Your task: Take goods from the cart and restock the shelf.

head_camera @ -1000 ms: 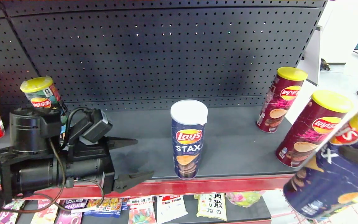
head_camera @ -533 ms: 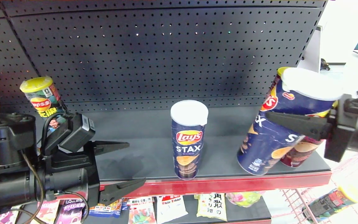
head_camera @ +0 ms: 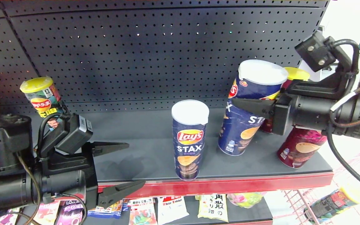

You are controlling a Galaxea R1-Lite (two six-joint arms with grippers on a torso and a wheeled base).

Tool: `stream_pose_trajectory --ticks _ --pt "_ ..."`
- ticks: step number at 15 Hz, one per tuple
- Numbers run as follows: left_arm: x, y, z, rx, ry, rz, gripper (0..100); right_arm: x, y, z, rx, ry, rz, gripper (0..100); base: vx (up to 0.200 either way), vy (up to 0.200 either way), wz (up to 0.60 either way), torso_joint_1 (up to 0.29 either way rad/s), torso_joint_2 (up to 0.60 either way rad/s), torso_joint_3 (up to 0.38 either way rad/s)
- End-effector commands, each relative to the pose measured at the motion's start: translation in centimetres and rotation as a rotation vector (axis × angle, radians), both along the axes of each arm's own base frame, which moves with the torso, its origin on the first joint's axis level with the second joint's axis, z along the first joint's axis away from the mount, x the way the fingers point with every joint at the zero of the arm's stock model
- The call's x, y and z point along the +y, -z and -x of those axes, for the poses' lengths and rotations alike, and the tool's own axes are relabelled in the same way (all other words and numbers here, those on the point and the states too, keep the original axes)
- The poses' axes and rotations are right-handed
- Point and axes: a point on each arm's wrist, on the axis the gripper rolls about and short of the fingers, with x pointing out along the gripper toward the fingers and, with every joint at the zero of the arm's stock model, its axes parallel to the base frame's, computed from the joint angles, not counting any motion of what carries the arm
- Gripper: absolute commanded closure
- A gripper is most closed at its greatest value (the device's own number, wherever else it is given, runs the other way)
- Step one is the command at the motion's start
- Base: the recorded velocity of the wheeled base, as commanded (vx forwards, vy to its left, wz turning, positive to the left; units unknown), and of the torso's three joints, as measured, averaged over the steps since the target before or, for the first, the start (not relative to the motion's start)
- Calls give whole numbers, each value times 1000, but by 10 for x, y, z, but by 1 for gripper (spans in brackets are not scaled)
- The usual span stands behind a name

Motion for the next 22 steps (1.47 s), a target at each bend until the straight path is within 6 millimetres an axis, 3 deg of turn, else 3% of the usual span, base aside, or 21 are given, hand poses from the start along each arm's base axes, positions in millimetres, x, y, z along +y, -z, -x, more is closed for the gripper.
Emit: stream_pose_trajectory --ticks 1,10,16,22 --pt "0 1 0 2 0 -1 0 10 7 -12 25 -8 18 100 0 0 0 0 0 0" --pt "0 0 0 2 1 1 0 31 15 -46 47 -14 29 100 0 0 0 0 0 0" --pt "1 -1 1 -3 -1 4 0 44 21 -88 50 2 25 100 0 0 0 0 0 0" --pt "1 -1 1 -2 -1 4 0 59 30 -115 55 -3 26 100 0 0 0 0 0 0"
